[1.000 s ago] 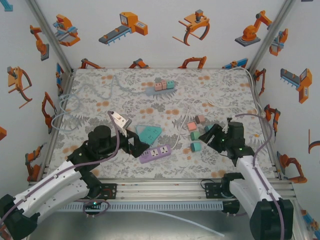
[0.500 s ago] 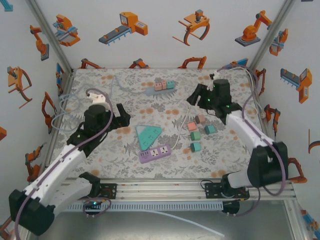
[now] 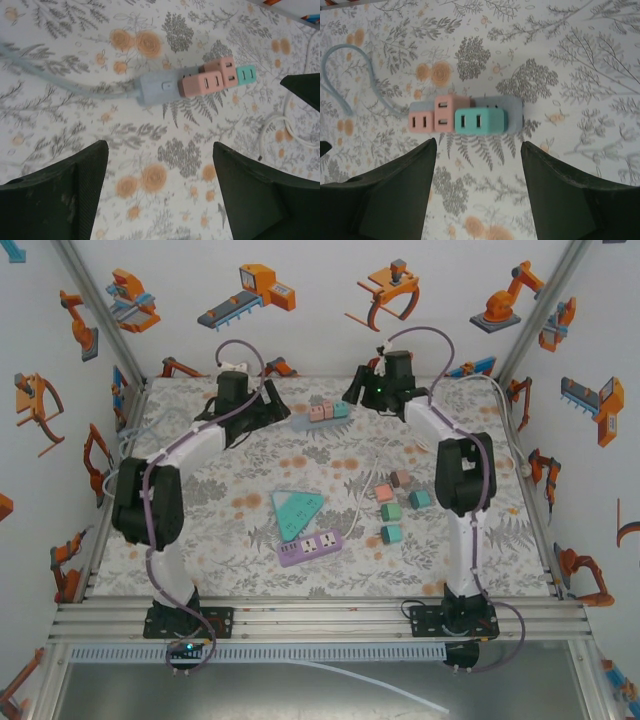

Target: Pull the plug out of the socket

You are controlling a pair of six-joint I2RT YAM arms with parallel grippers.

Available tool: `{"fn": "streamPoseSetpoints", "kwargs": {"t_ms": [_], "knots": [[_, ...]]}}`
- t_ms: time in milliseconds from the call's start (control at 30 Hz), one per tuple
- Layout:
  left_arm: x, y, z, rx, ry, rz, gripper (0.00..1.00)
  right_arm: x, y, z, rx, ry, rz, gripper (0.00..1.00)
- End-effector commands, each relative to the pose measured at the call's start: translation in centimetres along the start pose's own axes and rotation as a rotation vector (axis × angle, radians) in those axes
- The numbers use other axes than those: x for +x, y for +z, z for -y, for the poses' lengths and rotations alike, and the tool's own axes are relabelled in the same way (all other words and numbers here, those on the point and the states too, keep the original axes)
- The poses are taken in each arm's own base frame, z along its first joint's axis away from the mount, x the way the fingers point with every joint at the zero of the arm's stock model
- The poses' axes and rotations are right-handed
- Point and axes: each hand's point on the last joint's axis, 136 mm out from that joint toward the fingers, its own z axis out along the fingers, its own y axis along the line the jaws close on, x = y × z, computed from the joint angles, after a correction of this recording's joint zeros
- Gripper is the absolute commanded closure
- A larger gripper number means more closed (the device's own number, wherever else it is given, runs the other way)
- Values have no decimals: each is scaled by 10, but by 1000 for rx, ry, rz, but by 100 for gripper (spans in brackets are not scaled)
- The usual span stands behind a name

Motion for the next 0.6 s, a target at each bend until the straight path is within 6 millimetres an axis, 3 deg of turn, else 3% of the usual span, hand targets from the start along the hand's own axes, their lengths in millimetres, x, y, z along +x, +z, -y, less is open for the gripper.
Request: {"fn": "streamPoseSetpoints", "kwargs": {"t_ms": [0,167,300,567], "knots": [[-8,29,6,63,-25,-16,27,-15,17,-9,-67,15,7,37],[-3,72,-9,63,-5,-71,35,-17,49,-6,-116,62,1,37],[12,99,-12,110,13,-147,39,-5,66,3,-126,94,-19,37],[46,125,-11,198,-32,-269,50,24,74,7,-153,155,-94,42]]}}
